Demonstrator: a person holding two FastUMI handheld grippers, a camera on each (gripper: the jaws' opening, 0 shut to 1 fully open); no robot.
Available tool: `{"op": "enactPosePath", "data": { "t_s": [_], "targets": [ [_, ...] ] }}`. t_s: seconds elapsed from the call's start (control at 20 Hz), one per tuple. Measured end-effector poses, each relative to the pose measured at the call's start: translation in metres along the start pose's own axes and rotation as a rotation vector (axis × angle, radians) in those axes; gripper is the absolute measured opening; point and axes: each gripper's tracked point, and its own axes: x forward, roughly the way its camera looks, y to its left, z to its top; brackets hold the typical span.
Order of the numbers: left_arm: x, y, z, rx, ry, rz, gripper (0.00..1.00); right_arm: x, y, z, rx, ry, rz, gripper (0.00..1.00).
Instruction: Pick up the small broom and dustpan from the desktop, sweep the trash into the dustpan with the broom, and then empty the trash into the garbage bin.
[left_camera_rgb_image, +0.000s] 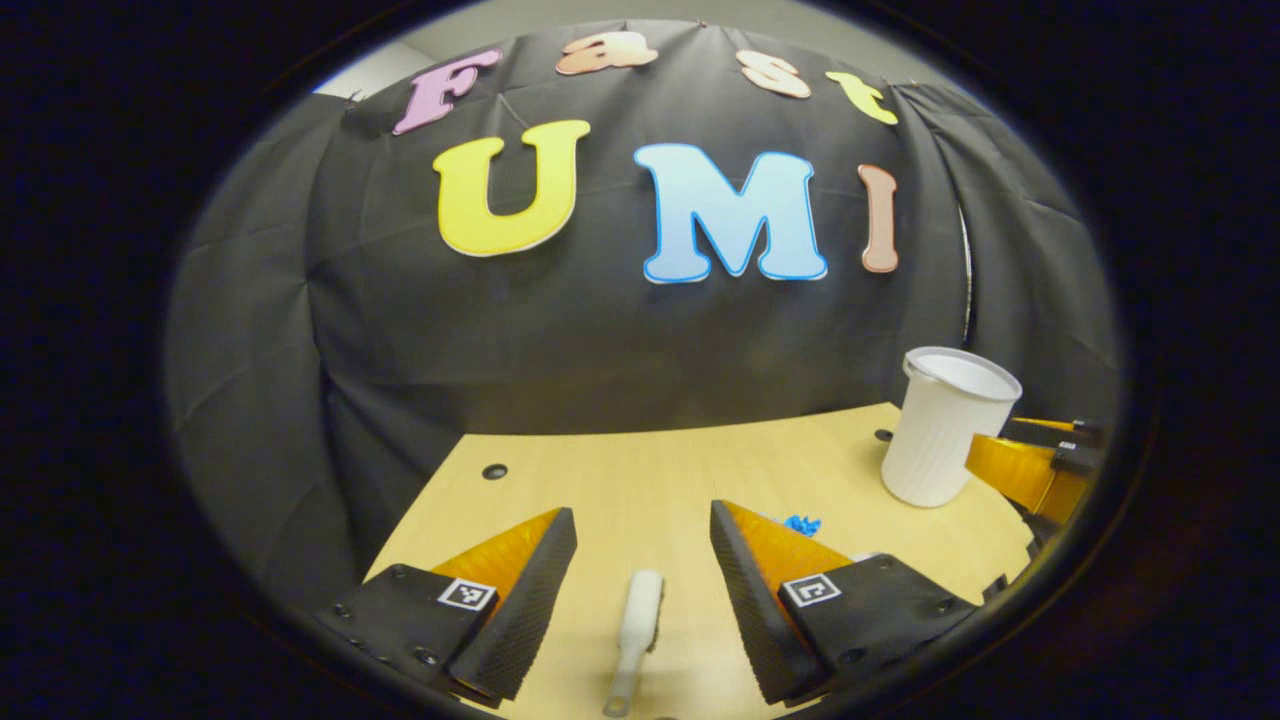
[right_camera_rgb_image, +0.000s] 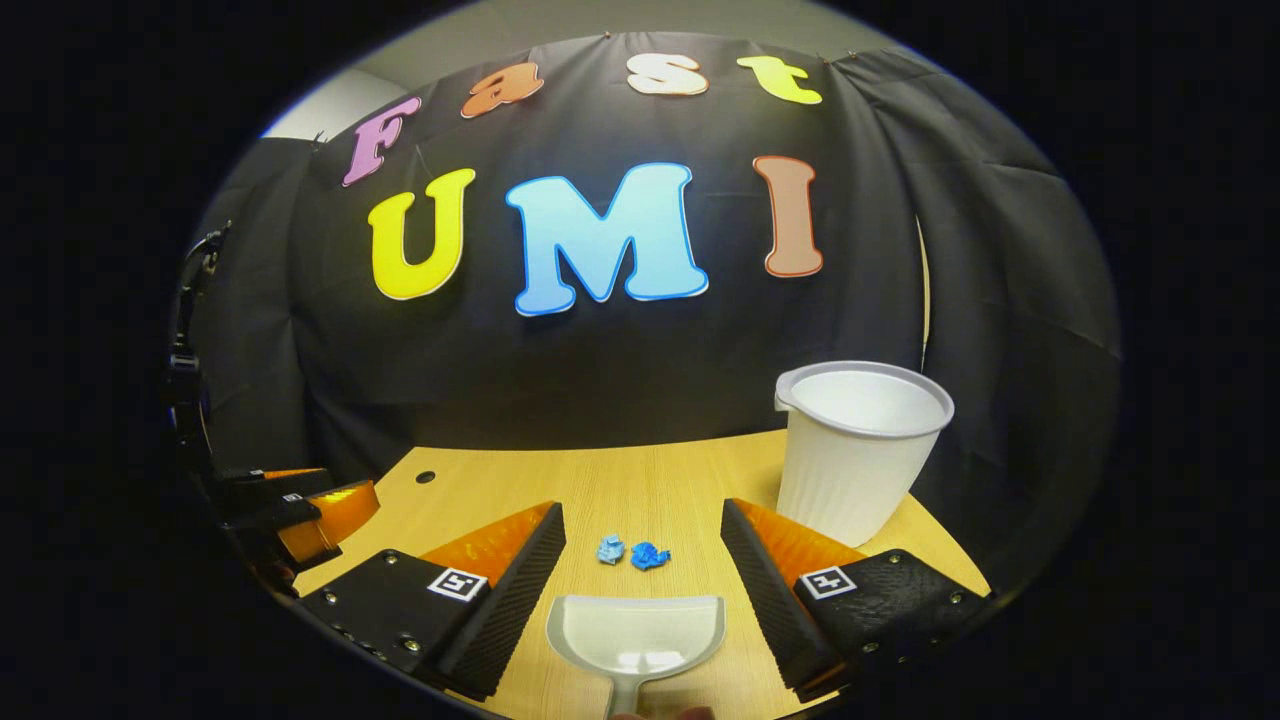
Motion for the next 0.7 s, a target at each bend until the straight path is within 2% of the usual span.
{"op": "enactPosePath", "data": {
  "t_s": [0.35, 0.7],
  "targets": [
    [0.029, 0.000, -0.073, -0.021, 0.193, -0.023, 0.89, 0.016, 0.002, -0.051, -0.012, 0.171, 0.027, 0.98],
    [0.067, 0.005, -0.145, -0.007, 0.399, -0.046, 0.89, 0.018, -0.004, -0.125, 0.022, 0.439, 0.024, 0.98]
  ]
}}
